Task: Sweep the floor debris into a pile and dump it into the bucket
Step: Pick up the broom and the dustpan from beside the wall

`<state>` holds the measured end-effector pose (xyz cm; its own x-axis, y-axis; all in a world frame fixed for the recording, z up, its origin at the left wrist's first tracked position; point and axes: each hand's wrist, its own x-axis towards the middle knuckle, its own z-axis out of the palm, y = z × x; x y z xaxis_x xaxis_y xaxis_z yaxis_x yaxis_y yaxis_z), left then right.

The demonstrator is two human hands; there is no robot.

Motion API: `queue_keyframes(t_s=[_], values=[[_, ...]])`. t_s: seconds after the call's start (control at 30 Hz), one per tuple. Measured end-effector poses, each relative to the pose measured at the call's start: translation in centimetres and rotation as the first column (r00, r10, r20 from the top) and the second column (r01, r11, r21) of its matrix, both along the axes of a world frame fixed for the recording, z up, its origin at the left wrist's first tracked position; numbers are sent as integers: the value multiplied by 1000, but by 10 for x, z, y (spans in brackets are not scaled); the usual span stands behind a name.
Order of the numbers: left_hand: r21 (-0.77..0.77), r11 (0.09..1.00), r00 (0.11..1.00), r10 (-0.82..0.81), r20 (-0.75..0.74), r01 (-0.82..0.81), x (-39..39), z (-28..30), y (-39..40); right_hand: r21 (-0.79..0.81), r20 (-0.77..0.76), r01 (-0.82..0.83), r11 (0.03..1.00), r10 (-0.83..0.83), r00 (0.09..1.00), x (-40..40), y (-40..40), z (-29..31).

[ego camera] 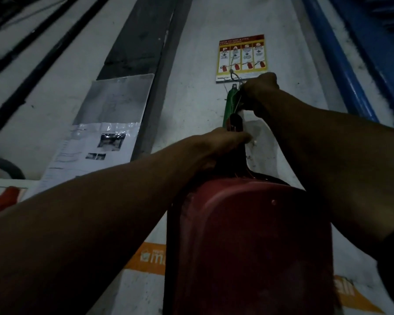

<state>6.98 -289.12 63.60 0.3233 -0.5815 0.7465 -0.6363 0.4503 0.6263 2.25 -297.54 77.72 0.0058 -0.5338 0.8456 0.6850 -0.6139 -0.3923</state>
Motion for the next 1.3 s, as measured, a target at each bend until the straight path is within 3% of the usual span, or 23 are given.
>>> queue_keyframes(t_s=[0.17,0.3,0.47,0.67,0.83,1.3], values=[[19,1000,1000,7,-10,-7,0,3,0,82,102,-89,993,81,991,-3,3,-2],[11,1000,1000,-7,-11,7,2,0,4,51,69,-58,997,55,996,0,0,-7],[11,1000,999,3,-41,-3,14,-12,9,-65,-30,171,983,-173,984,5,5,-17],[40,999,999,7,-53,-5,24,-47,23,-235,-175,254,938,-298,938,11,11,-46],[47,998,994,-30,-109,35,31,-95,45,-162,-224,115,980,-150,963,22,30,-90],[133,977,958,-130,-257,168,36,-214,100,6,-357,19,1000,-16,934,38,73,-229]])
